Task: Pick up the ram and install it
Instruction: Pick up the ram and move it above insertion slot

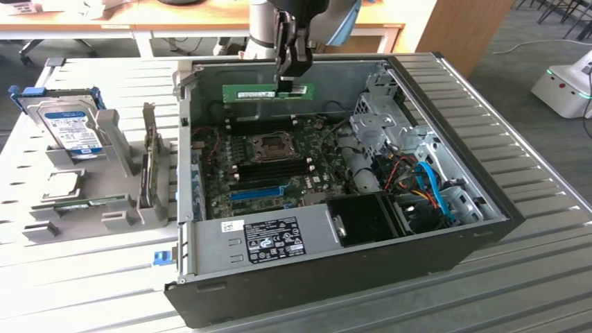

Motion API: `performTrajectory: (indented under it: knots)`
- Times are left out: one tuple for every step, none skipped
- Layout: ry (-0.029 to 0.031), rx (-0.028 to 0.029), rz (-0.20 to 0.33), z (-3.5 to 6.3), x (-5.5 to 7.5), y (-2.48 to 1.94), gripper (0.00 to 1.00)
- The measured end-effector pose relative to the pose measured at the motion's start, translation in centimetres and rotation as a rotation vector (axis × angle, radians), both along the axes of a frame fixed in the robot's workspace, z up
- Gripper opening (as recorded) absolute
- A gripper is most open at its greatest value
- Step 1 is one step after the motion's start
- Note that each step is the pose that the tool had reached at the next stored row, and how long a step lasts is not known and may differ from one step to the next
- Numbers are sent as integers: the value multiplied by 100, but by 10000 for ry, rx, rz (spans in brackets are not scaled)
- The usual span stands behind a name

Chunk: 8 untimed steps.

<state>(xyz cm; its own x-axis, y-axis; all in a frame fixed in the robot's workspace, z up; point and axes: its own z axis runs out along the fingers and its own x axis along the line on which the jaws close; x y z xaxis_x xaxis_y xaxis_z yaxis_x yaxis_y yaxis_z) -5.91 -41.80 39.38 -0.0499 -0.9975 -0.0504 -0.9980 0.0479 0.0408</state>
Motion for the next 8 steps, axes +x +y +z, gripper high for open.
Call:
performTrajectory:
  knots:
    - [0, 0, 0, -1, 0, 7, 12]
    - [0, -1, 1, -1, 1, 10, 12]
    - [0, 0, 2, -1, 1, 12, 12]
    - [0, -1, 2, -1, 1, 12, 12]
    - [0, 0, 2, -1, 1, 13, 12]
    - [-1, 0, 0, -2, 0, 13, 12]
    - [0, 0, 0, -1, 0, 13, 12]
    - [-1, 1, 0, -2, 0, 13, 12]
